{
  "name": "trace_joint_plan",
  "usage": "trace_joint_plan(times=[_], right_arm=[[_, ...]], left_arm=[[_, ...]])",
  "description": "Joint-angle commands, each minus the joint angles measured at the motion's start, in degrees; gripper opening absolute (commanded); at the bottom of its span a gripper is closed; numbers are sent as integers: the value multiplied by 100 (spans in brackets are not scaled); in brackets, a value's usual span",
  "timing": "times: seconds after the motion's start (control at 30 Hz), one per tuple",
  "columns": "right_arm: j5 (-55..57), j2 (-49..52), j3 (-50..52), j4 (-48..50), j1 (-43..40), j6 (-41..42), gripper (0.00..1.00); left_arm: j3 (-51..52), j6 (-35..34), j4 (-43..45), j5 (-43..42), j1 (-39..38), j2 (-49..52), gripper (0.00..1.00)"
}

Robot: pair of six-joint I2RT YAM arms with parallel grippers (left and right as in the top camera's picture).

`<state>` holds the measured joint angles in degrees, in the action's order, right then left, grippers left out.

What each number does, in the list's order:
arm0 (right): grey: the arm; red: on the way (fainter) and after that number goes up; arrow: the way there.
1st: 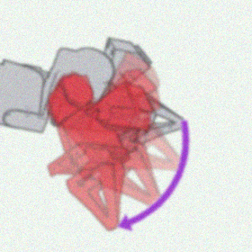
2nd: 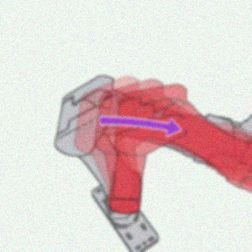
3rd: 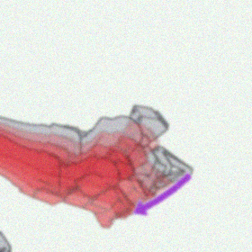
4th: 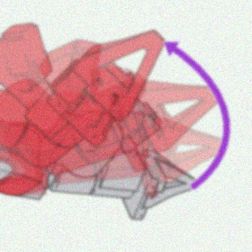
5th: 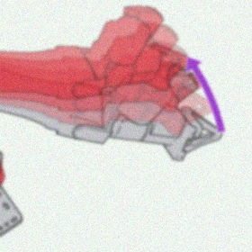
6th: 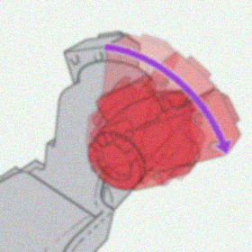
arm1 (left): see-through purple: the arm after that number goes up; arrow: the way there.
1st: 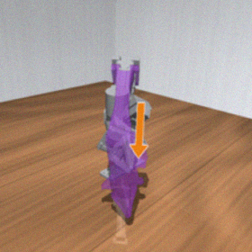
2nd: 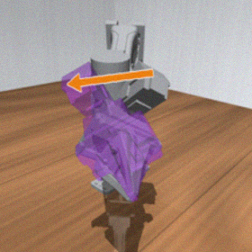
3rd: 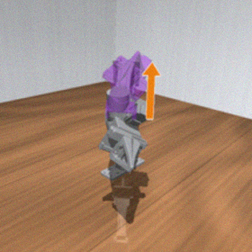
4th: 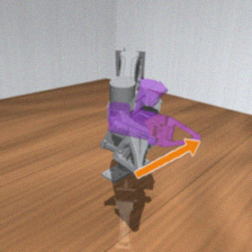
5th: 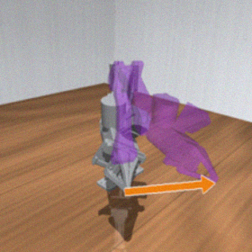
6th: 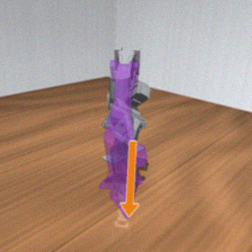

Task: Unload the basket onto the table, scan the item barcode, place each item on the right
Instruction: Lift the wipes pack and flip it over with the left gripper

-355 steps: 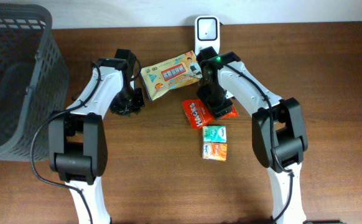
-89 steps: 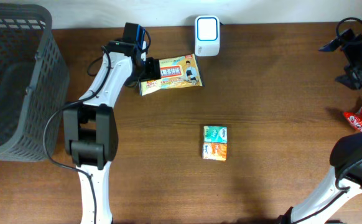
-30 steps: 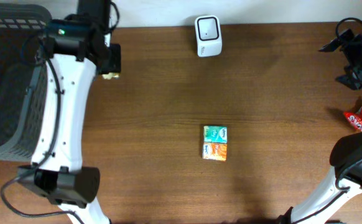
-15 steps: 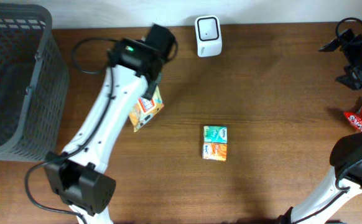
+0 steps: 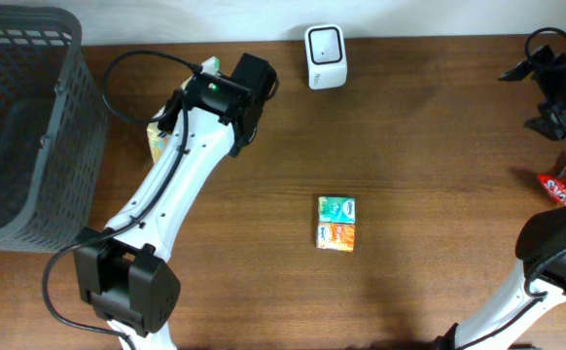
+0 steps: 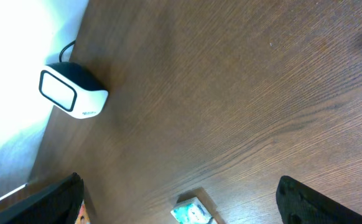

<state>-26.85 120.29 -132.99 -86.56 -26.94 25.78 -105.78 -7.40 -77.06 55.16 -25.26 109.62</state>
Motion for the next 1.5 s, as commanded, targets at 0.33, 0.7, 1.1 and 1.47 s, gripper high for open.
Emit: trace_joint_plan(times=[0.33, 0.7, 1.1, 1.47], right_arm=[[74, 11, 2, 0, 31, 20, 98], [74, 11, 2, 0, 31, 20, 99], [74, 11, 2, 0, 31, 20, 98], [74, 11, 2, 0, 31, 20, 98]], left_arm=[[970, -372, 979, -2367, -636, -57, 0], [970, -369, 1965, -5149, -1209, -57, 11], [122, -369, 1504, -5405, -901, -234, 56], [-157, -369, 911, -5090, 94, -820, 70]])
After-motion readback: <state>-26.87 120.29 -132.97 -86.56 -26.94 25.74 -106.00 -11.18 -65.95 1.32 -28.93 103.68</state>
